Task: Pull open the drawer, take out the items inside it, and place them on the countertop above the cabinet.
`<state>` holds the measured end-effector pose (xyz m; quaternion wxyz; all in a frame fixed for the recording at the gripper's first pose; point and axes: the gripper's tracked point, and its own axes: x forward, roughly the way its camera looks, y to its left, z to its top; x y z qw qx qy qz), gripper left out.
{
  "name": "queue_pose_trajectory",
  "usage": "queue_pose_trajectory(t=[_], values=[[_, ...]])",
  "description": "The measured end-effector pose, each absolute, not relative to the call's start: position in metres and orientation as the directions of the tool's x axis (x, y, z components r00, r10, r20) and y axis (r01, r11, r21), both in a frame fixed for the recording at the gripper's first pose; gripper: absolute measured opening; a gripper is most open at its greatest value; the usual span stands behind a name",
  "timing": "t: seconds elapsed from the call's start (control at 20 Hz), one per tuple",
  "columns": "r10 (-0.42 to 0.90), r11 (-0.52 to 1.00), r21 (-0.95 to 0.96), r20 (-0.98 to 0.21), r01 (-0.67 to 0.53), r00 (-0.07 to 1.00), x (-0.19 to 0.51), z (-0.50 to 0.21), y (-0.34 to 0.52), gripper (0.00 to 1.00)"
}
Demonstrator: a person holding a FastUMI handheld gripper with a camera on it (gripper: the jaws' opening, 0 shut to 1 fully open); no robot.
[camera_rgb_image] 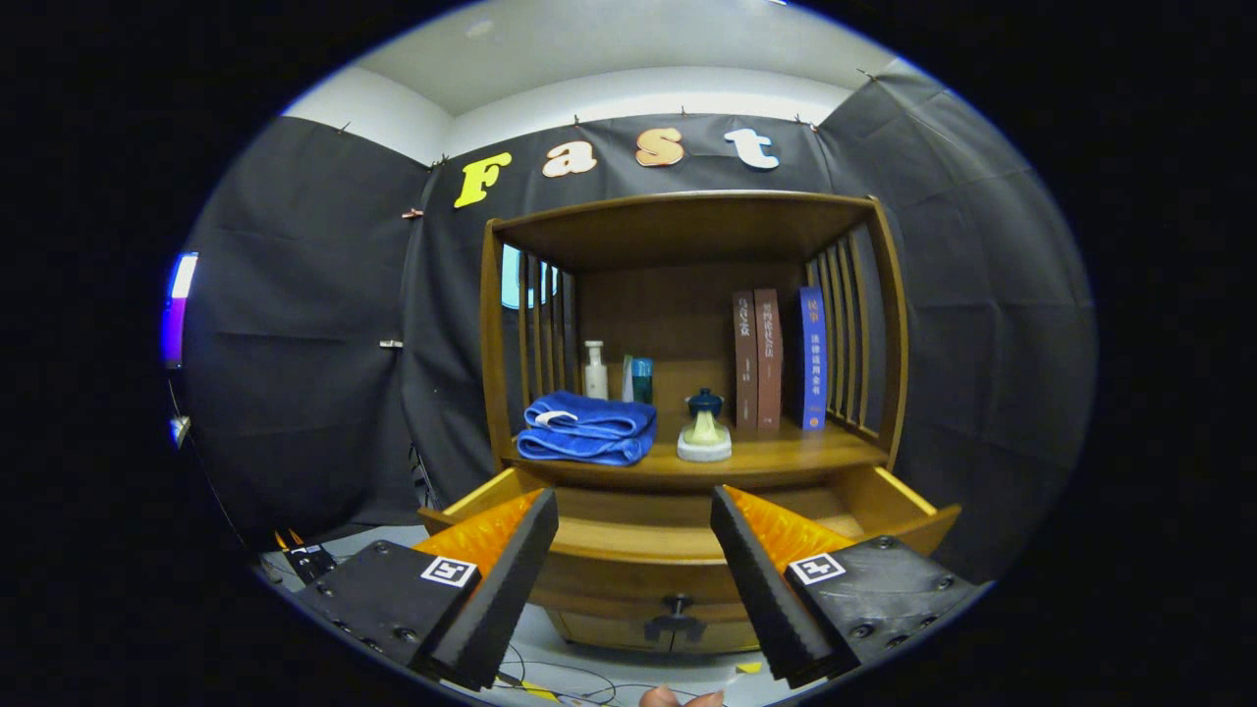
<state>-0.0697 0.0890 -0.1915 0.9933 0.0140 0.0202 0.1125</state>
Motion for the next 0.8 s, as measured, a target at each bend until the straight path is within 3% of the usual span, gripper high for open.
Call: queue_pose_trajectory(t=[0.5,0.8], values=[[0.143,0.989,0.044,-0.114,-0.139,0.983,-0.039,-0.300,0.082,0.99],[0.062,0.998,0.041,-0.131,-0.057,0.989,-0.011,-0.328,0.063,0.99]])
